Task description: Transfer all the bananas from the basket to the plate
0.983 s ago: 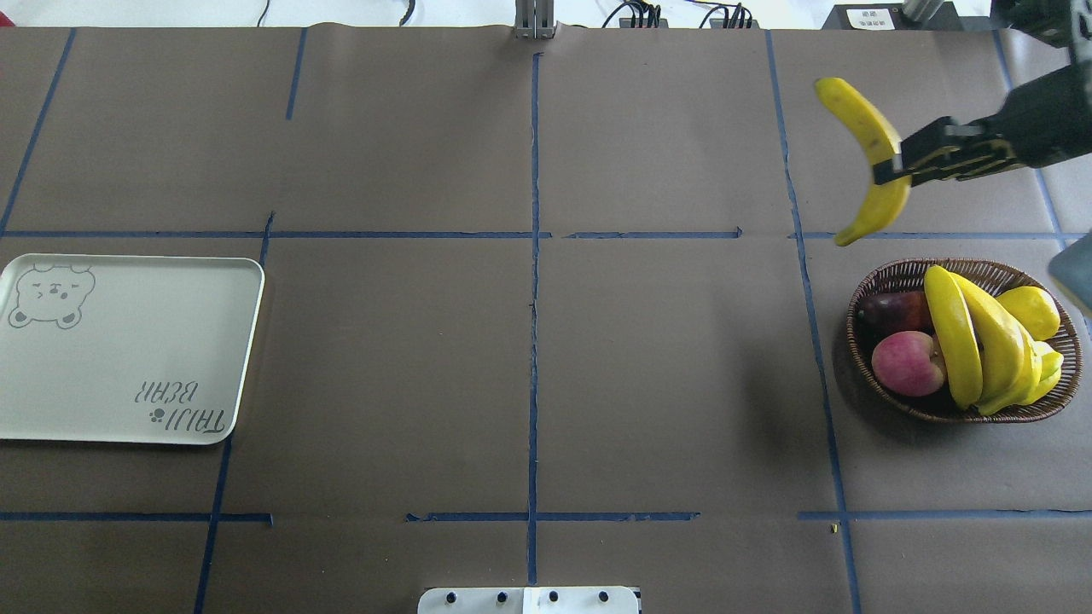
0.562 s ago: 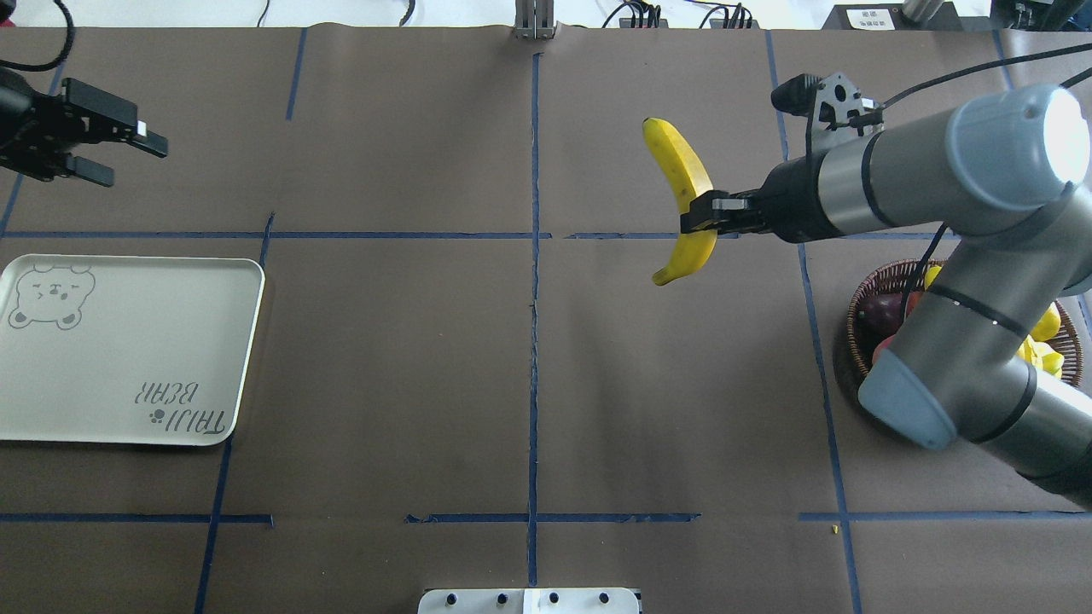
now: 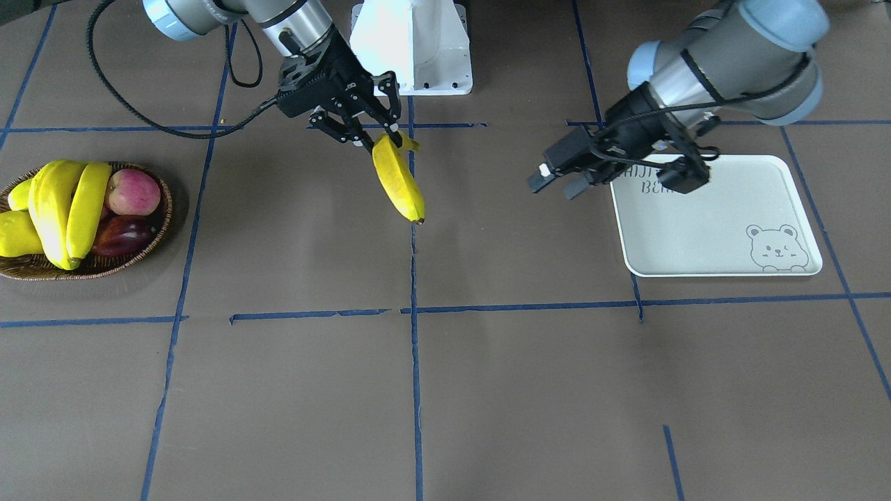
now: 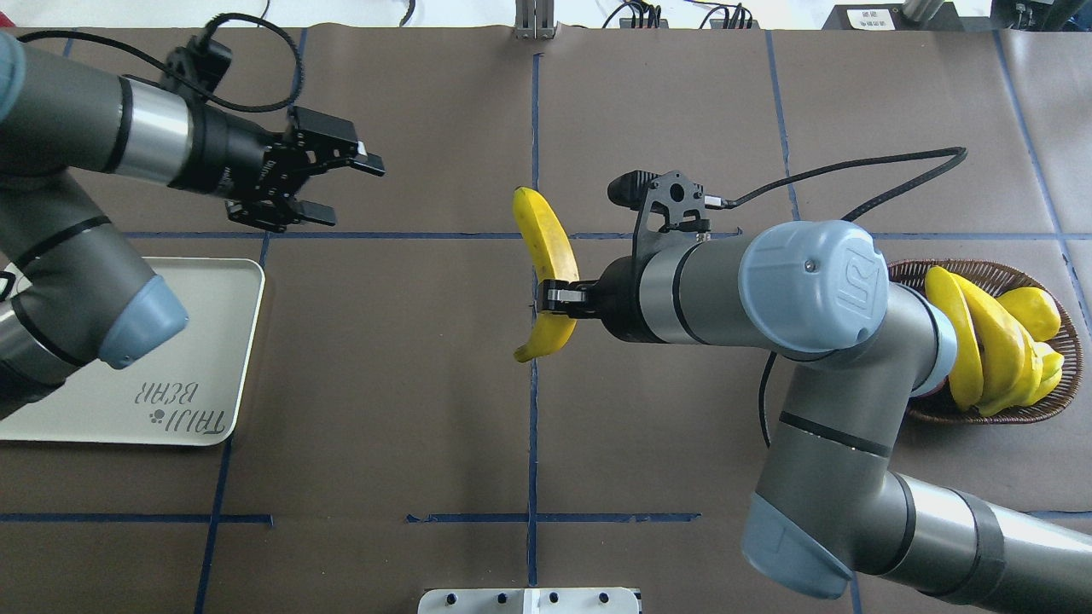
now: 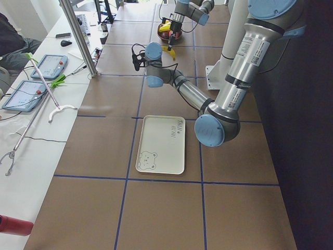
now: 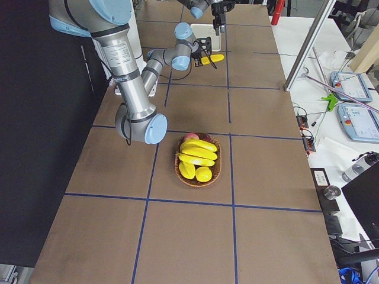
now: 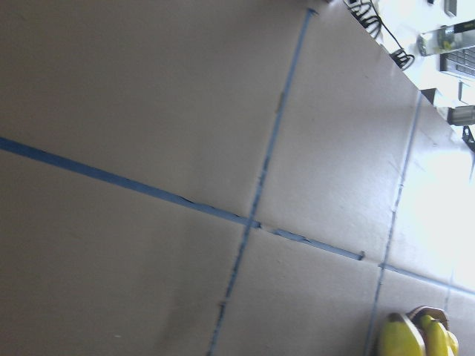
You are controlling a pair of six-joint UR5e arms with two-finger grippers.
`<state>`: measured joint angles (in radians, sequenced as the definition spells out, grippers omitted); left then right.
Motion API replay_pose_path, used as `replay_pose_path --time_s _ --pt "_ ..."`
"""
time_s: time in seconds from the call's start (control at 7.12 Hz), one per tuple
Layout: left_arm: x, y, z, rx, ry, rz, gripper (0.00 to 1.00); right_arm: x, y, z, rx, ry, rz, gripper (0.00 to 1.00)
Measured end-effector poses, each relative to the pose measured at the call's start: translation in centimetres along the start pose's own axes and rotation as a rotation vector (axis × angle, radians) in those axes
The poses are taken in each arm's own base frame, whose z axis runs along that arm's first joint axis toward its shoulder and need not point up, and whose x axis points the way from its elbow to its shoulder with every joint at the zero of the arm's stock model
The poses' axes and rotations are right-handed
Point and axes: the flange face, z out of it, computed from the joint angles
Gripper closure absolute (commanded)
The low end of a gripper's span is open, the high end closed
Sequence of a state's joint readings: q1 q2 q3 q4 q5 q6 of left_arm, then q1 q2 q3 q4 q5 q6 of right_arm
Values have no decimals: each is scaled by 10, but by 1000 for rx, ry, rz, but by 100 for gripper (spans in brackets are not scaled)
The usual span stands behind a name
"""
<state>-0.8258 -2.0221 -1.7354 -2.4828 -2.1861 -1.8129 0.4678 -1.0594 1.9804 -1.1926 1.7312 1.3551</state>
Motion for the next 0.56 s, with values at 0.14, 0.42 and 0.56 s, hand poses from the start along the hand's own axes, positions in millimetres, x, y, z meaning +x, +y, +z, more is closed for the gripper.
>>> replay_pose_path --time_s 0.14,0.42,0.56 --pt "21 27 25 -14 41 -24 2 -7 4 0 -5 -11 4 99" --pt "37 66 60 -32 73 -35 2 -14 6 -3 -5 -33 3 99" --pt "42 83 75 -29 85 -34 4 -17 6 -5 -3 -49 1 99"
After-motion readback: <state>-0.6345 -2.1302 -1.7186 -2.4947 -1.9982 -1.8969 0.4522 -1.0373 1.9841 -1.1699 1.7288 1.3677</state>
